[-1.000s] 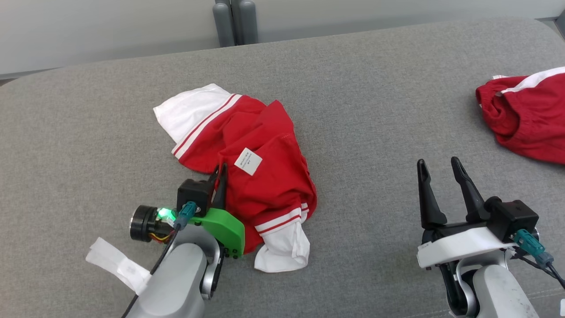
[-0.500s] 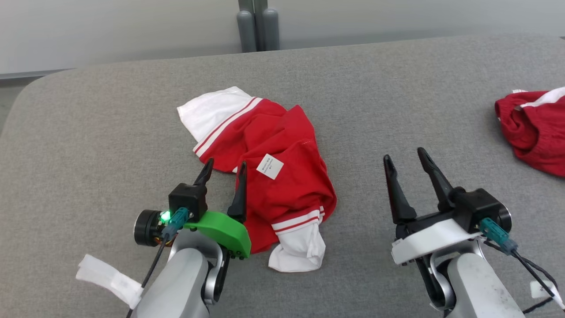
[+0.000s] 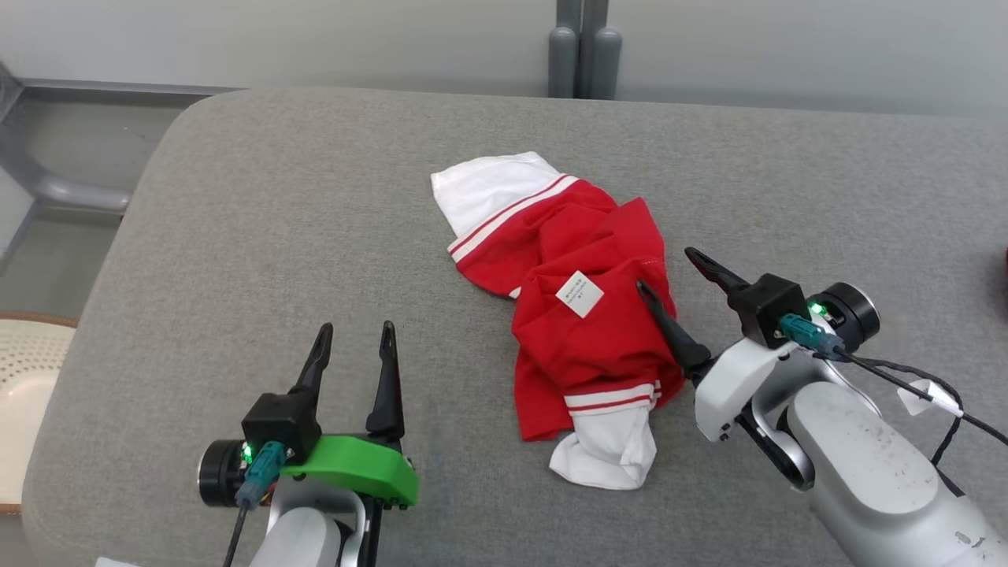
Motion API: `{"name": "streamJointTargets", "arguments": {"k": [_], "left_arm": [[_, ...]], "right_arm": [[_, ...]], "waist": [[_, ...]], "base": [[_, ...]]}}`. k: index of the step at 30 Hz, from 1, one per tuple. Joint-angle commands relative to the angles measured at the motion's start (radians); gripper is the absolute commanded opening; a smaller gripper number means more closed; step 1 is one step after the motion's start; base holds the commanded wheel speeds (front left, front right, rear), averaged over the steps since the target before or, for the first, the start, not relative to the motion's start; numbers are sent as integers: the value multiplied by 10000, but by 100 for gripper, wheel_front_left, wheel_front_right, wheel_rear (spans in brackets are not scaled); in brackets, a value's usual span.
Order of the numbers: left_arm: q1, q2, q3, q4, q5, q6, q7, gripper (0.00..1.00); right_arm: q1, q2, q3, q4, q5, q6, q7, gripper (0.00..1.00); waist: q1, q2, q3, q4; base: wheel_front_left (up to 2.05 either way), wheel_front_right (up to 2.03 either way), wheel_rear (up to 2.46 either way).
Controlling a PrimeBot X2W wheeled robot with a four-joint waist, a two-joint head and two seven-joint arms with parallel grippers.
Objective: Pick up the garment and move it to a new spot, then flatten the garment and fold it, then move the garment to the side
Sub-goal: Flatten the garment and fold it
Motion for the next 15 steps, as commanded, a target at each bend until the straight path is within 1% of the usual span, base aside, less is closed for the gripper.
{"name": "streamJointTargets", "arguments": {"k": [1,6,7,8,9,11,15], "left_arm": [[214,-18,101,-53,90,32,-28,100],[470,-60,383,-230,210,-24,-30,100],[492,-65,416,-255,226,-34,-30,100],[518,-71,456,-275,238,-48,-30,100],[533,-78,488,-298,245,-59,-30,100],[561,-92,552,-340,293,-66,-30,100],[651,-118,732,-453,365,-60,-30,100]], "right_arm": [[-210,-131,176,179,142,-11,-53,100],[-832,-535,1106,921,352,-11,99,100],[-936,-628,1272,1017,365,-11,127,94],[-1062,-723,1455,1119,423,-11,153,47],[-1133,-789,1569,1201,525,-11,182,38],[-1294,-955,1853,1282,665,-11,158,0],[-1667,-1261,2109,1282,827,-11,-13,0]], "waist": [[0,0,-22,450],[0,0,18,749],[0,0,25,781],[0,0,33,805],[0,0,40,817],[0,0,53,814],[0,0,43,637]], "base": [[0,0,0],[0,0,0],[0,0,0],[0,0,0],[0,0,0],[0,0,0],[0,0,0]]}}
